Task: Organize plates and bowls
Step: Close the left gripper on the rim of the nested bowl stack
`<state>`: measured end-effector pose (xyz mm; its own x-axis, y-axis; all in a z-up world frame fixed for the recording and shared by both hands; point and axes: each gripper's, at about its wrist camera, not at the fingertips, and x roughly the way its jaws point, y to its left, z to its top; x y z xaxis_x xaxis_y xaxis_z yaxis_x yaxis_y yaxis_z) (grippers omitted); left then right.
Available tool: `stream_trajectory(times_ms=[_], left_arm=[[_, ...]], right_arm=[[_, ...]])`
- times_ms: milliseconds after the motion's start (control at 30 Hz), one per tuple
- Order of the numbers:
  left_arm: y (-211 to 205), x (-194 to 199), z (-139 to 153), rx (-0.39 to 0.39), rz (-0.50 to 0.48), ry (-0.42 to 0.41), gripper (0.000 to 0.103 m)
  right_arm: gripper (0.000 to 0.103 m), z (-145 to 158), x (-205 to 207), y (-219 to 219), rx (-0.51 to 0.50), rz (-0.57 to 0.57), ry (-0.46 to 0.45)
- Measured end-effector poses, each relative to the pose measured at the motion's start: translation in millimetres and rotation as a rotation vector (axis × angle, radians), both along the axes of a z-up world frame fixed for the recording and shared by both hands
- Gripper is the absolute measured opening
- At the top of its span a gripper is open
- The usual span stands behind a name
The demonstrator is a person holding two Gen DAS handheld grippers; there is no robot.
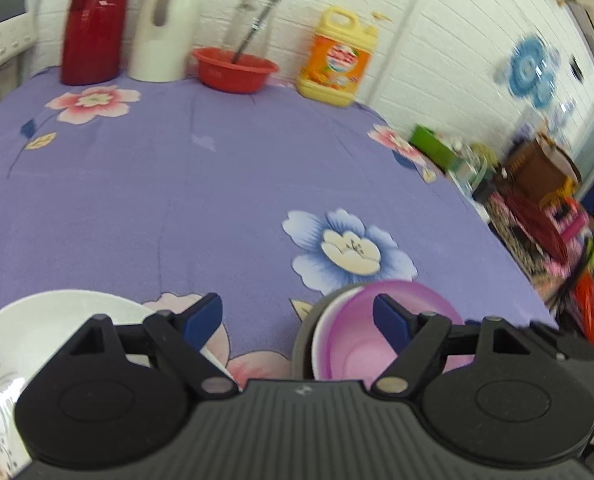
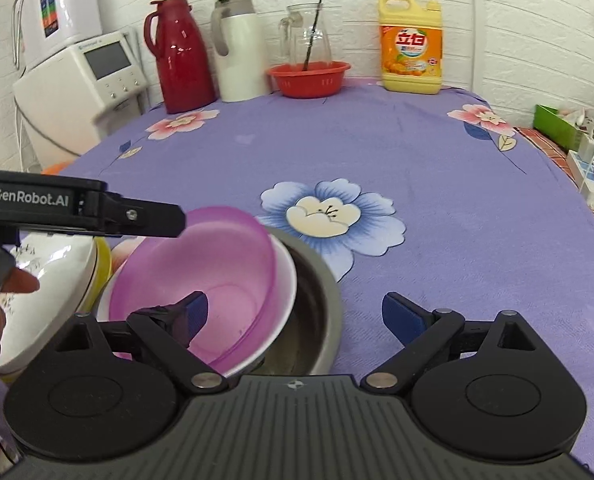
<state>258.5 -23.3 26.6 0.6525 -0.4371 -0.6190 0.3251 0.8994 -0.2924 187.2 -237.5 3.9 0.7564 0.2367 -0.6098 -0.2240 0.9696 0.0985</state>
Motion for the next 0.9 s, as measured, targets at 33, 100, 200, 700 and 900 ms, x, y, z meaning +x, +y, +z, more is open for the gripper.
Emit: stream_trajectory(times_ms=[33,100,200,700,900], left_arm=[[-3,0,-1,0.027,-0.03,-0.002,0.079],[-8,2,-2,0.071,-0.063,-0.001,0.079],[-17,6,-7,0.1,-0.08,0.019,0.079],[-42,6,-16,0.111,-0.112,0.036,0.08],[-45,5,-14,0.085,-0.115,0.016,0.08]], right_arm=[[0.103,-1,-1,2,-0.006,-0.002,0.0],[0.103,-4,0,2,-0.005,-0.009,0.008],[0.103,-10,2,-3,0.019,-0.032,0.033],[0.103,-13,6,-20,-0.005,-0.048,0.025],[0.103,-12,4,-26,-0.025,-0.064,0.021]])
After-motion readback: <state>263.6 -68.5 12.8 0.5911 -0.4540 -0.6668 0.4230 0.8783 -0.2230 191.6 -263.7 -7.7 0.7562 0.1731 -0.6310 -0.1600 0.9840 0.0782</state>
